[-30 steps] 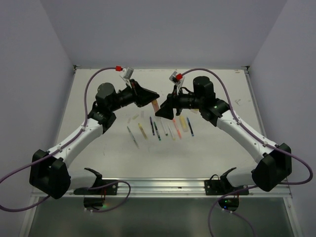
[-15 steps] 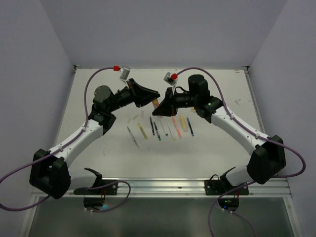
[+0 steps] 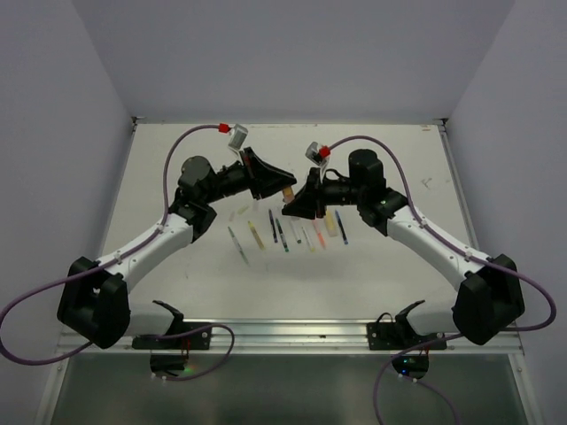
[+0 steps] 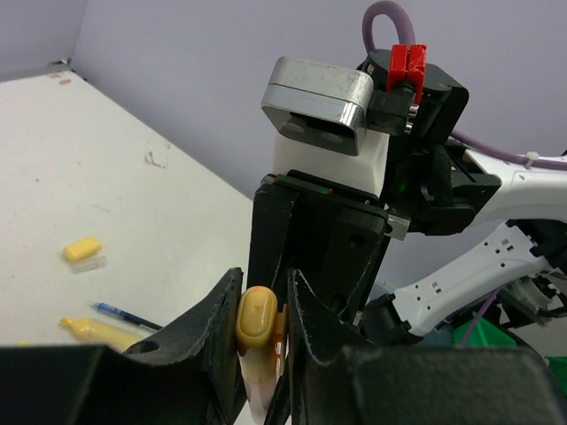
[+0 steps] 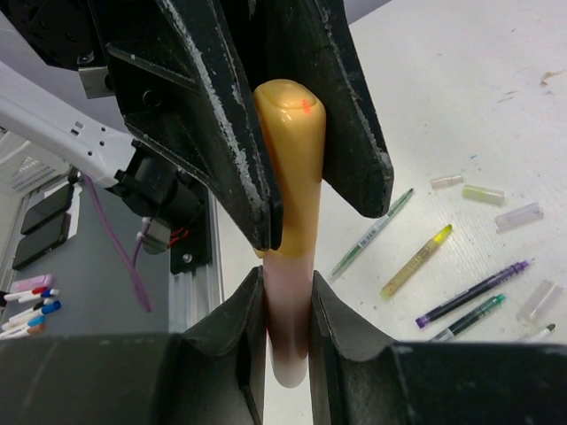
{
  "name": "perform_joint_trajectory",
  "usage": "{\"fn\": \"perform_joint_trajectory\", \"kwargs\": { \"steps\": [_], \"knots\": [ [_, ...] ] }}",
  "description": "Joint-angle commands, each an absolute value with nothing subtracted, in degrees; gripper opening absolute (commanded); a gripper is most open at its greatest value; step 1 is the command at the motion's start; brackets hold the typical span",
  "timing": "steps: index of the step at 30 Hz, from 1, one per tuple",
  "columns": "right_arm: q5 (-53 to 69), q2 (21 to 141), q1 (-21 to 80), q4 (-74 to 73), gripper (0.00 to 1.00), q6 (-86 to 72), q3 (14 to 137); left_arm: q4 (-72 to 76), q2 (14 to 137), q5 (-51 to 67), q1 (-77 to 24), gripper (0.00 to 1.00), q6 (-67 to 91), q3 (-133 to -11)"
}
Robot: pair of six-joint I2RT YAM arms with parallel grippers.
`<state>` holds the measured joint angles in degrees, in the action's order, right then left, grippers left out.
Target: Open the pen caps
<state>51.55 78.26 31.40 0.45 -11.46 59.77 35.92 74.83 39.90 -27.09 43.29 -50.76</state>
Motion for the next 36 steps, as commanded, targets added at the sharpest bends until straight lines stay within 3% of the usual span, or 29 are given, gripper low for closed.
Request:
{"fn": "perform_joint_trajectory", "kwargs": {
  "steps": [1,14,18,23,26,32,36],
  "knots": [
    [56.6,77.17,32.87,-10.11,0.0,-9.58,52.13,52.64,75.23,27.25,-24.52,0.0,40.87,-58.7],
    [56.69,72.96,33.22,-5.18,0.0,-14.32,40.43,57.93,77.52,22.23,-23.2,0.0,41.31,-62.22],
    [43.57,70.5,33.05,-10.0,0.0,-14.77,41.47,47.68,77.87,26.53,-23.2,0.0,41.66,-62.58],
    [26.57,69.61,31.82,-15.46,0.0,-16.87,43.5,25.72,76.82,25.67,-23.29,0.0,40.6,-60.13],
    [16.9,70.75,31.03,-19.05,0.0,-18.19,44.73,19.71,76.29,24.53,-24.52,0.0,42.09,-56.36],
    [3.8,74.61,26.82,-23.63,0.0,-21.09,46.49,17.04,81.81,21.01,-30.57,0.0,44.56,-55.19],
    [1.67,77.16,22.86,-25.57,0.0,-18.56,48.86,19.68,91.28,20.05,-33.74,0.0,47.54,-59.75]
  ]
}}
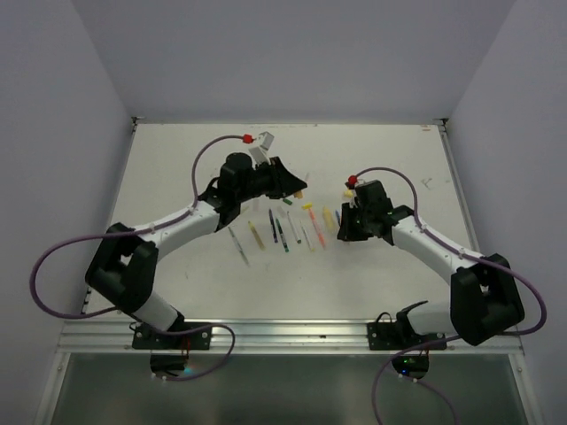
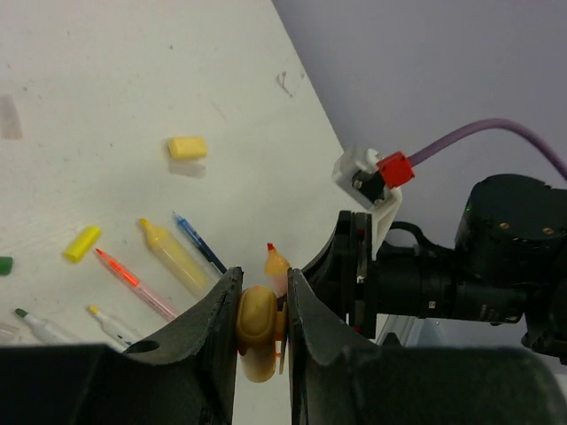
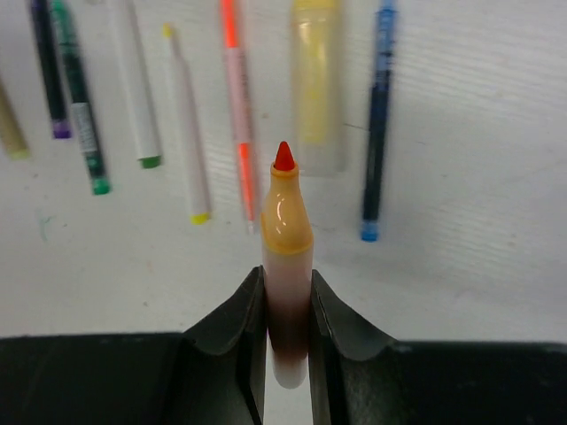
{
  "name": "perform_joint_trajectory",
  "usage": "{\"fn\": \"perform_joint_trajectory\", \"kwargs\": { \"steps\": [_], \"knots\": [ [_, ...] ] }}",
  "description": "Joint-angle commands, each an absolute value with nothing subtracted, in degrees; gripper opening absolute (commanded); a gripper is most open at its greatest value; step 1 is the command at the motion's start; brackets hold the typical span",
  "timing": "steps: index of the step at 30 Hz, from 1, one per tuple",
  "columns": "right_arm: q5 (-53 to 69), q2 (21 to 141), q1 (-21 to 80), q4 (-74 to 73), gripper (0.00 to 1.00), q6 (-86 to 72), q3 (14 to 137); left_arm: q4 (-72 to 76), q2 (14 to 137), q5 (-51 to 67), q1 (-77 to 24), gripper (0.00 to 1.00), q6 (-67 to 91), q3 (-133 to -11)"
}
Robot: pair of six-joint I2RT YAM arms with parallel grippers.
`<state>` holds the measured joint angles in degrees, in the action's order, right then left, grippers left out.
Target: Open the pen caps
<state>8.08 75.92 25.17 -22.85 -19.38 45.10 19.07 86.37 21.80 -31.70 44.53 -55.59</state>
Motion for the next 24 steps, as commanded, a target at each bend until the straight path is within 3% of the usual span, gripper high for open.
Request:
{"fn": "perform_joint_trajectory", "kwargs": {
  "steps": [1,10,20,24],
  "knots": [
    [1.41,77.69,22.16,-26.01,0.0,-17.94,49.39,20.12,93.06,19.87,-34.36,0.0,48.07,-60.9],
    [-1.58,82.97,16.18,-28.3,0.0,-14.94,53.96,24.69,112.93,17.93,-38.84,0.0,53.17,-75.39],
    [-2.64,89.82,15.64,-27.86,0.0,-13.8,55.9,34.01,124.53,16.52,-40.6,0.02,58.09,-78.75],
    [-1.76,92.02,15.73,-28.12,0.04,-12.14,56.69,37.26,127.96,15.82,-41.04,0.05,59.59,-79.98]
  ]
}}
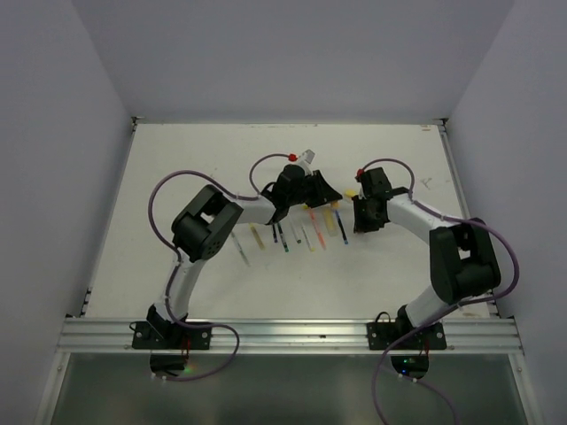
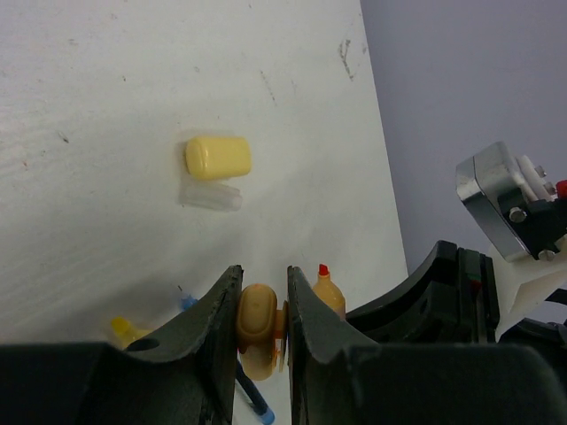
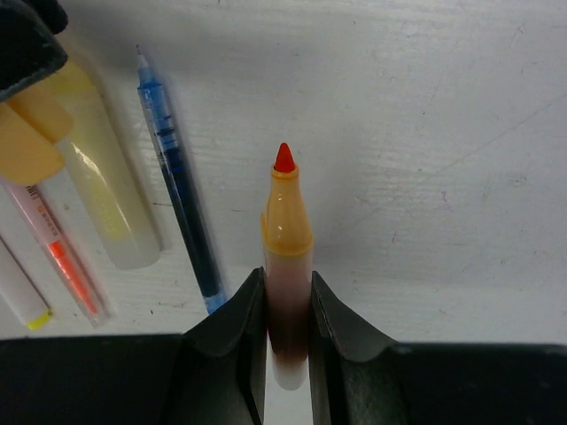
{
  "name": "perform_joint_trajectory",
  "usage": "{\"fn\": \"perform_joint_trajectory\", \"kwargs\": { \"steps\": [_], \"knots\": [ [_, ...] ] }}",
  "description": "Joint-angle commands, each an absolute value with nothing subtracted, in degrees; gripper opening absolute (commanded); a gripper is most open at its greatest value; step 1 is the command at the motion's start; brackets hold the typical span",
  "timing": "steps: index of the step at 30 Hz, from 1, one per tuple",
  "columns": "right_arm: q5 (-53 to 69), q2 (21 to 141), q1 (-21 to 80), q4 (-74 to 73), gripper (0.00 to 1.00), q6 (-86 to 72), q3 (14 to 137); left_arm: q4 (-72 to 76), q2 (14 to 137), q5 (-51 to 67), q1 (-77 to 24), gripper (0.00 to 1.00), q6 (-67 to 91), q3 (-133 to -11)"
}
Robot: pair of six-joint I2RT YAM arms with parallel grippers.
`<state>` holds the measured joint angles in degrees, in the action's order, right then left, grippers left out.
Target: Open the pen caps
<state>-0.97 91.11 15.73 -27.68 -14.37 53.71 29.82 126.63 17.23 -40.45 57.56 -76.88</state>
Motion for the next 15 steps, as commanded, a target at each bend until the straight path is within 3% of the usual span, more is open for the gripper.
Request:
{"fn": "perform_joint_trajectory", "kwargs": {
  "steps": [1,12,15],
  "knots": [
    [-1.67,92.46,15.65,-28.12,0.05,-11.95,56.86,37.87,128.4,15.65,-41.04,0.05,59.68,-80.5],
    [1.75,97.38,15.73,-27.69,0.12,-9.76,58.71,37.62,133.5,14.06,-41.66,0.14,60.29,-83.84],
    [2.99,98.08,15.65,-27.69,0.18,-9.67,59.15,36.65,134.3,13.89,-41.75,0.17,60.21,-84.55]
  ]
}}
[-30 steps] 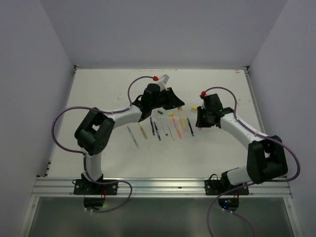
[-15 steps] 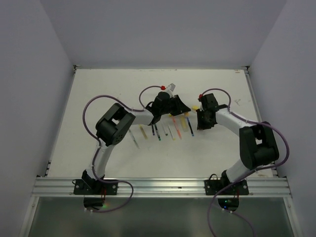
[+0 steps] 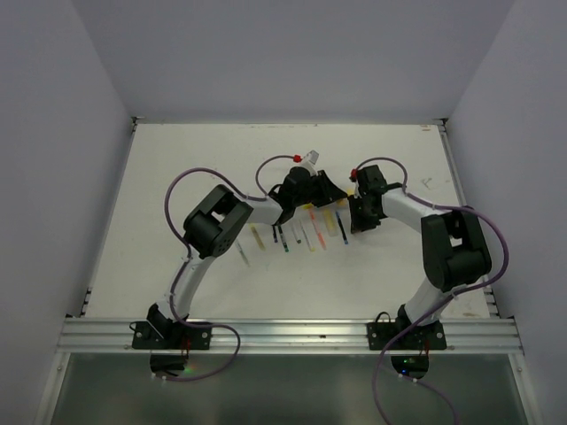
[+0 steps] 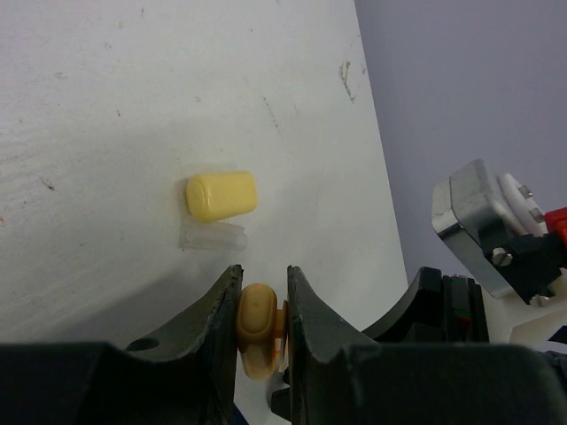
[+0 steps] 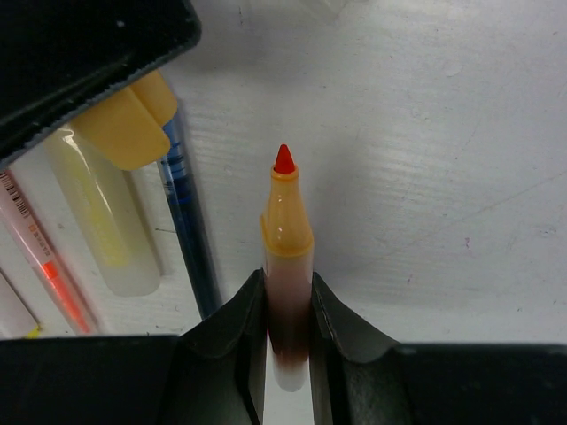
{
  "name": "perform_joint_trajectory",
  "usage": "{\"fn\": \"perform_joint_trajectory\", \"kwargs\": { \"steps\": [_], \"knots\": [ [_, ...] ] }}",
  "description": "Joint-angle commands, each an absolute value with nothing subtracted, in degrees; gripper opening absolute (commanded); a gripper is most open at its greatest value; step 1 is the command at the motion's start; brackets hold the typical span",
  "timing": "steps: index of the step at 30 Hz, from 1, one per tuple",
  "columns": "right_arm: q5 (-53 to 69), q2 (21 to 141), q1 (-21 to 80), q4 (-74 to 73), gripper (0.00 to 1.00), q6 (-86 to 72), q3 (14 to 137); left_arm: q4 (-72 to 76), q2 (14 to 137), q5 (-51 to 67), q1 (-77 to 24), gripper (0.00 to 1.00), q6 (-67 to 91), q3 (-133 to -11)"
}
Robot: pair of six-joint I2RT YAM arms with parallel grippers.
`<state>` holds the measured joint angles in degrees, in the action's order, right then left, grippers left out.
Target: Open the pen caps
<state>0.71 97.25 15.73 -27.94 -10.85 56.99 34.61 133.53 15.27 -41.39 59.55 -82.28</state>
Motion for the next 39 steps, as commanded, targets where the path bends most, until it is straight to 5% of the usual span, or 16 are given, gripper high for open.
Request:
{"fn": "perform_joint_trajectory", "kwargs": {
  "steps": [1,9,15,27,34,39],
  "knots": [
    [3.51,98.17,15.64,-27.6,0.22,-9.67,59.24,36.48,134.47,13.89,-41.75,0.18,60.21,-84.55],
    [4.83,97.91,15.73,-27.42,0.42,-10.2,59.59,34.81,134.03,12.92,-41.75,0.3,59.94,-84.46],
    [4.75,95.89,15.64,-27.68,0.46,-11.07,59.5,34.28,132.72,12.31,-41.75,0.39,59.94,-83.93],
    [-2.44,78.33,15.64,-34.62,0.73,-15.9,62.49,30.41,122.98,9.14,-41.75,0.55,56.61,-80.51],
    [-12.02,64.61,15.64,-40.78,0.94,-16.17,67.58,20.32,108.47,2.57,-41.66,0.83,45.73,-79.02],
    [-19.06,55.13,15.73,-44.38,0.99,-13.9,72.41,10.13,96.1,-5.34,-41.4,1.0,35.1,-78.92]
  ]
}}
